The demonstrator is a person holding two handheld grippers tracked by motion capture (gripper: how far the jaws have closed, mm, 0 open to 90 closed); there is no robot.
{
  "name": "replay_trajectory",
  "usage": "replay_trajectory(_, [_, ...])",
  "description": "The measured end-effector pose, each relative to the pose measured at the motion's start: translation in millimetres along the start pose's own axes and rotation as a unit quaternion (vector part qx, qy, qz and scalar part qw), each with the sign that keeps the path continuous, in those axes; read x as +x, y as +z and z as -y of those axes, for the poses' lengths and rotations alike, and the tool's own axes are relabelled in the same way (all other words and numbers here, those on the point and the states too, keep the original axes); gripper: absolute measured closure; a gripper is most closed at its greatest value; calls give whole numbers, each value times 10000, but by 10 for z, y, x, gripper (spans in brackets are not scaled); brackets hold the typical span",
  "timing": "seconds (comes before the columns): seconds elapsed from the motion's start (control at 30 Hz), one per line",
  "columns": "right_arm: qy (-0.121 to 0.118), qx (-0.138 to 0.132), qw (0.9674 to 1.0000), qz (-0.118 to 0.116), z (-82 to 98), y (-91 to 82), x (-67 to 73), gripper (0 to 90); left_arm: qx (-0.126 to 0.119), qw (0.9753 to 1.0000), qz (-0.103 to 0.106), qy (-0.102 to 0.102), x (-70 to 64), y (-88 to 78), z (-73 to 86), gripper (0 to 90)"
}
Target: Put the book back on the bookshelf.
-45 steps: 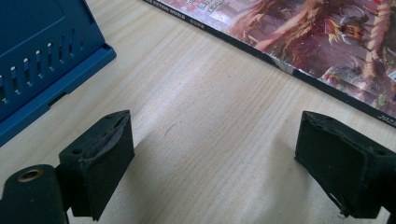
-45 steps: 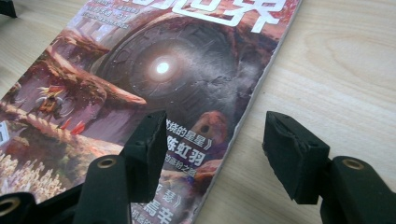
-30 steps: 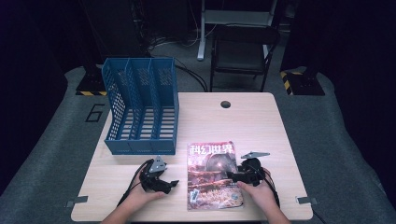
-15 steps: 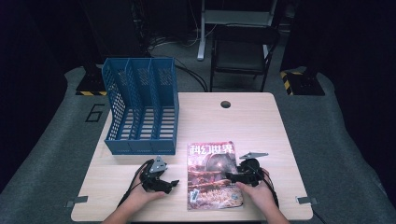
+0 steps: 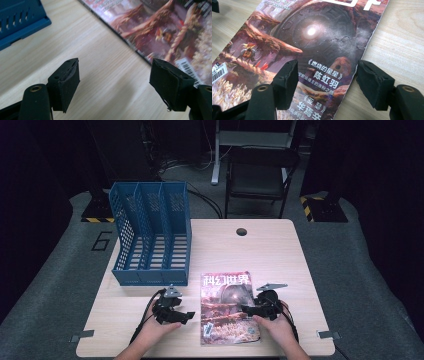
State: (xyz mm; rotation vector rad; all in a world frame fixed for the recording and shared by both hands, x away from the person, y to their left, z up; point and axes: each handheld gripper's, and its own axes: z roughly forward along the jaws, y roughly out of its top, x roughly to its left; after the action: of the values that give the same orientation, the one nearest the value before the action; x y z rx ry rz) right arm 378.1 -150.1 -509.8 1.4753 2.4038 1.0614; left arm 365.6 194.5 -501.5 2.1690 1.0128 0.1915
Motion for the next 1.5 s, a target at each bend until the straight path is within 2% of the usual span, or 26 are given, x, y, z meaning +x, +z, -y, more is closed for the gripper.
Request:
replay_trajectory(0.1, [1,-2,10000,-10,1,-2,-1,340,-43,10000,-13,2,-51,1,-58,238])
replay_trajectory(0.13, [-5,-4,10000,-11,2,-2,-3,341,-101,9999,9,-35,-108,31,-98,238])
replay_trajectory(0.2, [-5,-6,10000,-11,2,-2,-3,341,-61,10000,54,-25,-129,45,-117,237])
replay_trajectory(0.27, [51,-11,10000,-11,9,-2,12,341,-45,10000,7,1,-202,116,-135,235])
replay_trajectory(0.37, [-84,-78,9999,41,11,7,2,346,-17,10000,16,-15,-241,176,-140,236])
replay_trajectory(0.4, [-104,-90,9999,63,13,9,3,346,69,9999,-9,97,-271,218,-139,236])
replay_trajectory(0.43, [-151,-86,9998,53,15,8,-2,346,91,9999,56,80,-284,235,-134,237])
replay_trajectory(0.57, [-141,-91,9998,80,16,8,3,350,-1,10000,50,49,-323,325,-59,237])
replay_trajectory(0.6, [-131,-80,9998,91,14,7,5,350,-56,9999,-3,130,-334,334,-53,238])
replay_trajectory(0.73, [-101,-77,9999,87,9,9,11,349,-49,9998,4,212,-363,347,-56,236])
replay_trajectory(0.77, [-84,-71,9999,81,10,6,13,349,-111,9996,-34,262,-405,368,-42,232])
replay_trajectory(0.8, [-78,-68,9999,82,10,6,14,348,-103,9991,-68,398,-416,374,-42,231])
replay_trajectory(0.97, [-119,-62,9999,100,9,12,21,338,-173,9985,40,526,-470,407,-38,228])
replay_trajectory(1.0, [-117,-63,9999,95,9,13,23,334,-148,9980,102,607,-473,408,-41,228])
replay_trajectory(1.07, [-118,-60,9999,81,8,13,20,333,-163,9979,89,613,-502,421,-37,221])
replay_trajectory(1.3, [124,23,9999,54,14,-14,30,351,-214,9978,82,628,-507,418,-24,222])
replay_trajectory(1.33, [226,44,9997,57,19,-19,49,351,-189,9978,82,630,-522,415,-22,221])
replay_trajectory(1.37, [128,34,9999,78,23,-21,39,352,-178,9979,85,624,-531,414,-21,221])
replay_trajectory(1.5, [206,82,9997,129,43,-50,63,364,-123,9973,155,709,-539,407,-23,220])
